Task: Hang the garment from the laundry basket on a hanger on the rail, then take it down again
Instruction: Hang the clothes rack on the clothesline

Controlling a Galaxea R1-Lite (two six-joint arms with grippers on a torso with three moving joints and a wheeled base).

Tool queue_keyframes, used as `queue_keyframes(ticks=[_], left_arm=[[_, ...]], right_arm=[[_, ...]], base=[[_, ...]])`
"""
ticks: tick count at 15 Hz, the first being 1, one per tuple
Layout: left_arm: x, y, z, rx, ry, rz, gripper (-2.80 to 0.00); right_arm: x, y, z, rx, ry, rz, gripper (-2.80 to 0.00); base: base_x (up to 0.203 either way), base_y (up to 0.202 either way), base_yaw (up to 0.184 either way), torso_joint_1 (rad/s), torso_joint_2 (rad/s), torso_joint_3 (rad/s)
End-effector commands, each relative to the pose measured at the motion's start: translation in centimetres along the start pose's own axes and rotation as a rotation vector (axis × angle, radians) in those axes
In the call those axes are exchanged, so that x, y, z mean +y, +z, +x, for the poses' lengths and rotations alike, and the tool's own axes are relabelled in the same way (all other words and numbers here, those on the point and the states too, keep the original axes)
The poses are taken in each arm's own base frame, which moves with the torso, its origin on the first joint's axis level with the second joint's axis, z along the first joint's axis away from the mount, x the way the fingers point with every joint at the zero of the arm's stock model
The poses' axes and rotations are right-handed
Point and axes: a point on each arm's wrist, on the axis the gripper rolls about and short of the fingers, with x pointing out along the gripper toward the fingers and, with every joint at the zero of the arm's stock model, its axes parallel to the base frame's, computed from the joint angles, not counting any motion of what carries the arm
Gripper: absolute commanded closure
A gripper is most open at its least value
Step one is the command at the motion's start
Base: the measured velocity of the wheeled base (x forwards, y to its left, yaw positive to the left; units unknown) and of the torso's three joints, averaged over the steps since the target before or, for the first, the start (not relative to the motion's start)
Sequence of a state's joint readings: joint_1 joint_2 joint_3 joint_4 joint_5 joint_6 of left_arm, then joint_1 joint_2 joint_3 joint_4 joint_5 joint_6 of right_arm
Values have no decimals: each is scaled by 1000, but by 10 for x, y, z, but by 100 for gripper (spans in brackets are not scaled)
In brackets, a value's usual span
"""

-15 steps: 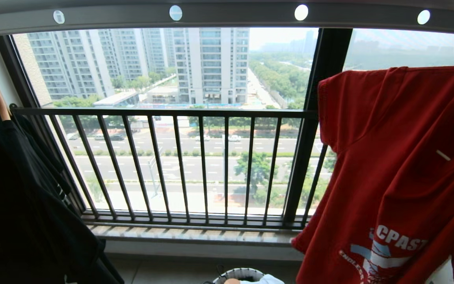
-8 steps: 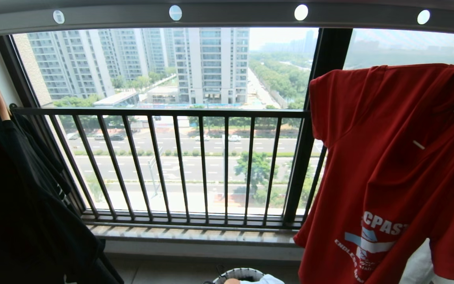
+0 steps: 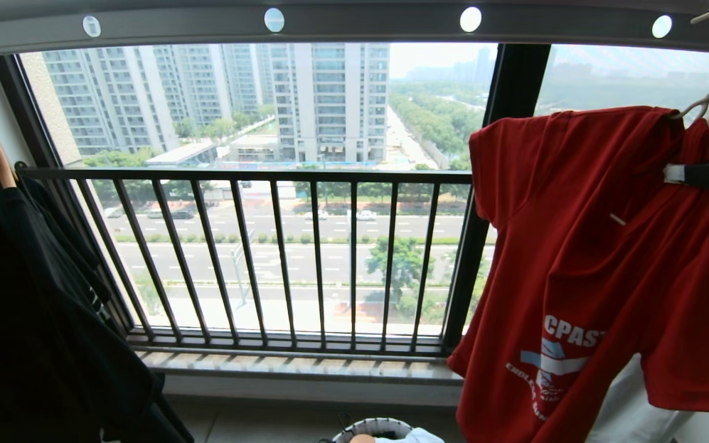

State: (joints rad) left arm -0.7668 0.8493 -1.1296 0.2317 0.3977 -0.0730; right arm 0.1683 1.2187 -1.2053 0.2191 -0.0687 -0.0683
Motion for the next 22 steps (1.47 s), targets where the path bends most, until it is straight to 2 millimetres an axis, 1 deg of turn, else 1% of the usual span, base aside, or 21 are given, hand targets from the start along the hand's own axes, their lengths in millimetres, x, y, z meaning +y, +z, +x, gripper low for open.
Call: queue_keyframes(ticks=[1, 6, 8, 12, 16, 20, 22], left_arm=[[1, 1, -2, -7, 2, -3, 0], [3, 6, -7, -57, -3, -22, 0], [4, 7, -10, -68, -4, -26, 0], [4, 8, -11, -74, -4, -29, 0], [5, 9, -12, -78, -5, -29, 0], [6, 11, -15, -88, -5, -33, 0], [6, 11, -16, -91, -5, -34, 0]], right_arm=[[1, 2, 14, 22, 0, -2, 0], [1, 6, 37, 46, -3, -1, 0], [-2, 12, 43, 39, -16, 2, 0], [-7, 11, 45, 43, -40, 15, 0], [-8, 13, 46, 33, -42, 13, 0], [-10, 16, 51, 9, -53, 13, 0], [-10, 14, 55, 21, -57, 14, 0]], base=[[0, 0, 0, 0, 0, 0], [0, 0, 0, 0, 0, 0], [0, 0, 0, 0, 0, 0], [0, 0, 0, 0, 0, 0], [0, 0, 0, 0, 0, 0], [0, 0, 0, 0, 0, 0], [0, 0, 0, 0, 0, 0]])
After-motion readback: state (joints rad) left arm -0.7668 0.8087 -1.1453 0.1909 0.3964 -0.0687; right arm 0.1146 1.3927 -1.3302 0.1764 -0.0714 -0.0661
